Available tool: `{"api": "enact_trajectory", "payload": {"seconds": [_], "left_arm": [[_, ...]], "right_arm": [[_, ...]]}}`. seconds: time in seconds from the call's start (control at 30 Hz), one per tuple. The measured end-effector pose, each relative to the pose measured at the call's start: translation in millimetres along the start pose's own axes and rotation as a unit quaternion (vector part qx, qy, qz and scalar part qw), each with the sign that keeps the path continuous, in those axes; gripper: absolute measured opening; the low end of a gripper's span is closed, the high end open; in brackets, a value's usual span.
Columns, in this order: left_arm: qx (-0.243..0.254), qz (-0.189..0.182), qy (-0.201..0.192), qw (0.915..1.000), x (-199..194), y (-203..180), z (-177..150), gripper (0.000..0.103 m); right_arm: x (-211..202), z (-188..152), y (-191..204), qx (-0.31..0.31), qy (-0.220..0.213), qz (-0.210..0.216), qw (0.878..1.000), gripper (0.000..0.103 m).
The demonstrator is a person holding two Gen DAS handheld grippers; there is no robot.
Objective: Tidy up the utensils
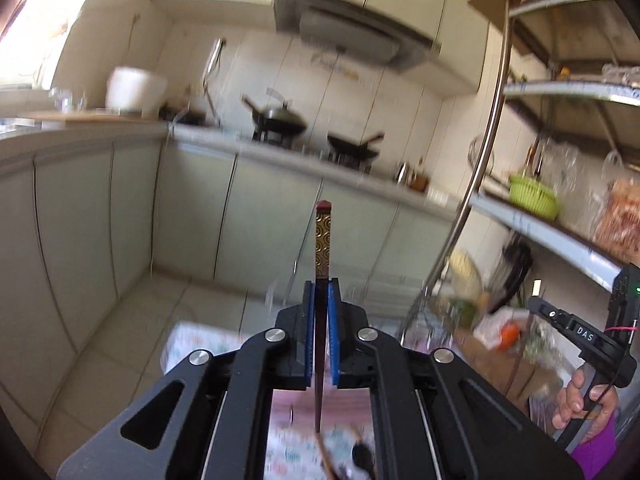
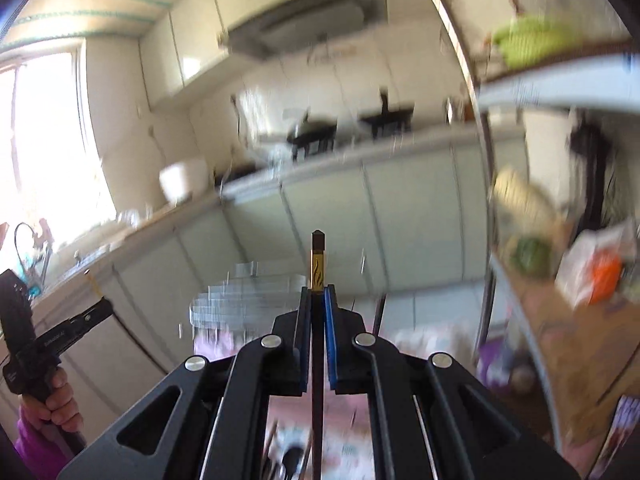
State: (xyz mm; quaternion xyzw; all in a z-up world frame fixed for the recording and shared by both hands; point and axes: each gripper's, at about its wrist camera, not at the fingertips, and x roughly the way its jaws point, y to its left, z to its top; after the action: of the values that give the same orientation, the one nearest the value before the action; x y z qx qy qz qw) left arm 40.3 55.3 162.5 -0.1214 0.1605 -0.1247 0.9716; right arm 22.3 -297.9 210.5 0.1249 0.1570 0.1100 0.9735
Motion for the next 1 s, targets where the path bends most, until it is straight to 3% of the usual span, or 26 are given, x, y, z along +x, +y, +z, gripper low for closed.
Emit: {"api": "enact_trajectory", "payload": {"seconds": [0.2,0.43,0.6,0.7,1.0], "left_arm": [[0.006,0.013,-0.068,0.9976,-7.7,-11.2,47.9,0.005],[0.006,0.037,-0.086,0.9956,8.0,-1.2,69.5,0.005],[0.021,0.053,-0.043,0.9975,42.7,6.2,60.7,0.005],[0.028,0.055,-0.012,0.9980,61.9,9.4,48.5,0.005],[0.025,0.057,0.070,0.9956,105.4,19.4,3.9,0.005]], "right_arm": [[-14.8,40.7,-7.7,0.000,-0.116,-0.019,0.993,0.006],[19.2,47.9,-17.1,-0.010,-0.172,-0.044,0.984,0.006],[63.4,32.0,-21.4,-0.025,-0.142,-0.059,0.988,0.006],[84.3,17.4,-28.8,-0.019,-0.097,-0.058,0.993,0.006],[102.7,-26.5,-38.0,-0.011,-0.011,-0.059,0.998,0.006]]}}
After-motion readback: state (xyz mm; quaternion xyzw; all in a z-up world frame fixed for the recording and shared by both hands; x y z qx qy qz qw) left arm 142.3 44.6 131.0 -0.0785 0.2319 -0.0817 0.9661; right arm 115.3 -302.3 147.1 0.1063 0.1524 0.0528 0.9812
